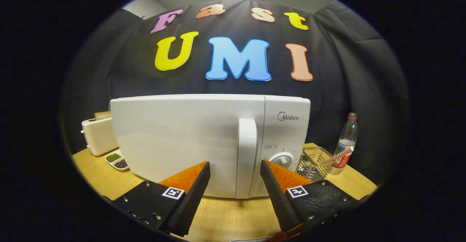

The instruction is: Open the microwave, put the food inside, and close the microwave door.

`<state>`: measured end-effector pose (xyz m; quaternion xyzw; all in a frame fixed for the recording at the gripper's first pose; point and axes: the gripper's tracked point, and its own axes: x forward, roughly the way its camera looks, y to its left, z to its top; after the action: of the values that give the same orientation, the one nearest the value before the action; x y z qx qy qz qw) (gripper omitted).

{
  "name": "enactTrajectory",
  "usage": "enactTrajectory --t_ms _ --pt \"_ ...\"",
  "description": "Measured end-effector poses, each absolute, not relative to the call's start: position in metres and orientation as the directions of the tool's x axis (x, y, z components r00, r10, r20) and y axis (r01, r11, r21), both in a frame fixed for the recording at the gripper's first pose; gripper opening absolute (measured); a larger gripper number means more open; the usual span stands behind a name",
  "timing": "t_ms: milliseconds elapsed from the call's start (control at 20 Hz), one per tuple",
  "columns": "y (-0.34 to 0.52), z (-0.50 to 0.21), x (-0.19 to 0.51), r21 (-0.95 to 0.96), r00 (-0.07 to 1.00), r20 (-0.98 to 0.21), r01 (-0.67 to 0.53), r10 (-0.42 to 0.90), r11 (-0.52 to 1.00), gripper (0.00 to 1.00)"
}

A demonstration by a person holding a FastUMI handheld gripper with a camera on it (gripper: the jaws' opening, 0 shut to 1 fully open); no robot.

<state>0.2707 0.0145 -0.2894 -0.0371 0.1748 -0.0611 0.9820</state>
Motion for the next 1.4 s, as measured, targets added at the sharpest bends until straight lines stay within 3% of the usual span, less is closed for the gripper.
enactTrajectory --t_ms 100,200,300,400,550,1400 --pt "0.013 -0.291 0.277 -0.088 0.933 -0.335 0.112 -0.135 0.990 0.87" --pt "0.008 -0.295 0.283 -0.094 0.931 -0.335 0.121 -0.146 0.988 0.60" --pt "-0.005 -0.296 0.285 -0.135 0.925 -0.319 0.173 -0.208 0.976 0.55" --pt "-0.002 -0.295 0.286 -0.091 0.925 -0.324 0.178 -0.198 0.980 0.28" --pt "0.000 -0.295 0.282 -0.081 0.925 -0.333 0.165 -0.183 0.983 0.13" --pt "0.103 -0.267 0.131 -0.031 0.944 -0.321 -0.095 0.080 0.995 0.13"
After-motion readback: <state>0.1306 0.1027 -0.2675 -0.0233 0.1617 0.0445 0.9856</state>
